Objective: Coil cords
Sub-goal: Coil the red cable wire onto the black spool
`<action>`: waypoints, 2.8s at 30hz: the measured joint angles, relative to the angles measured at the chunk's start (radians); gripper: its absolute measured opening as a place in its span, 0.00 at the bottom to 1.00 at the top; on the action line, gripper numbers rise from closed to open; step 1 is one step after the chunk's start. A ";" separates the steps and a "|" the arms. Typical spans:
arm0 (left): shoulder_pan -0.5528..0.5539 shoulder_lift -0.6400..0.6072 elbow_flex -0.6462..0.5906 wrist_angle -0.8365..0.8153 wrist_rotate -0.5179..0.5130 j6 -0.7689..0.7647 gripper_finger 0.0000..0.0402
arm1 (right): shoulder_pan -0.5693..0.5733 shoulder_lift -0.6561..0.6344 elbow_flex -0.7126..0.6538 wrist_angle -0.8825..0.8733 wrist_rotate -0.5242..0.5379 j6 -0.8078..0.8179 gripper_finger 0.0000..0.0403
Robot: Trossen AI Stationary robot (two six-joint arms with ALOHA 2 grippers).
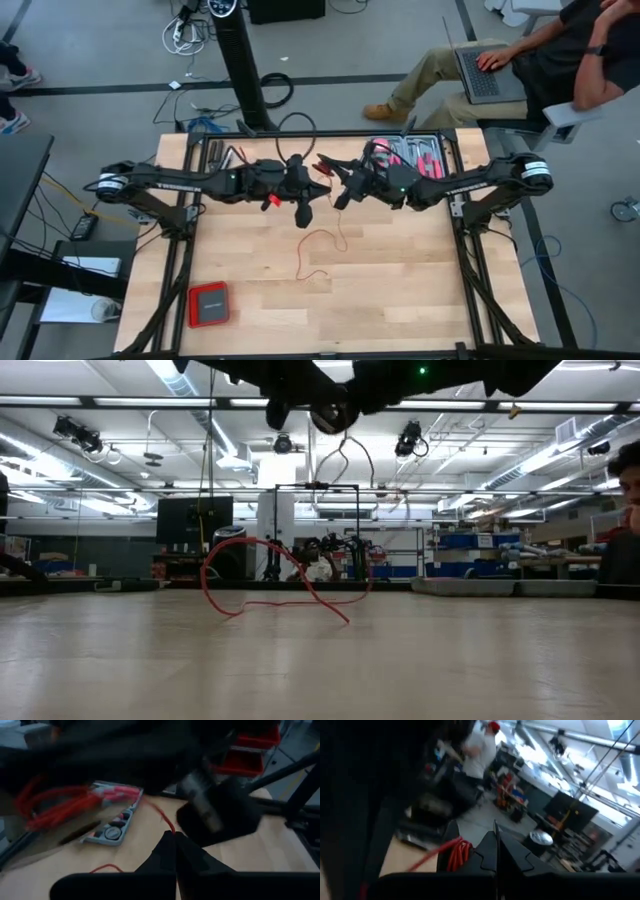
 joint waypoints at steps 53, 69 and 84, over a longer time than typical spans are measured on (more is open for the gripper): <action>-0.031 0.007 -0.001 0.085 -0.002 0.179 0.31 | -0.006 -0.371 -0.246 -0.217 -0.462 0.457 0.00; -0.032 0.052 -0.001 0.151 0.007 0.153 0.31 | -0.006 -0.252 -0.342 0.112 -0.491 0.434 0.00; -0.033 0.057 -0.001 0.138 0.025 0.180 0.02 | -0.008 -0.162 -0.325 0.241 -0.532 0.478 0.05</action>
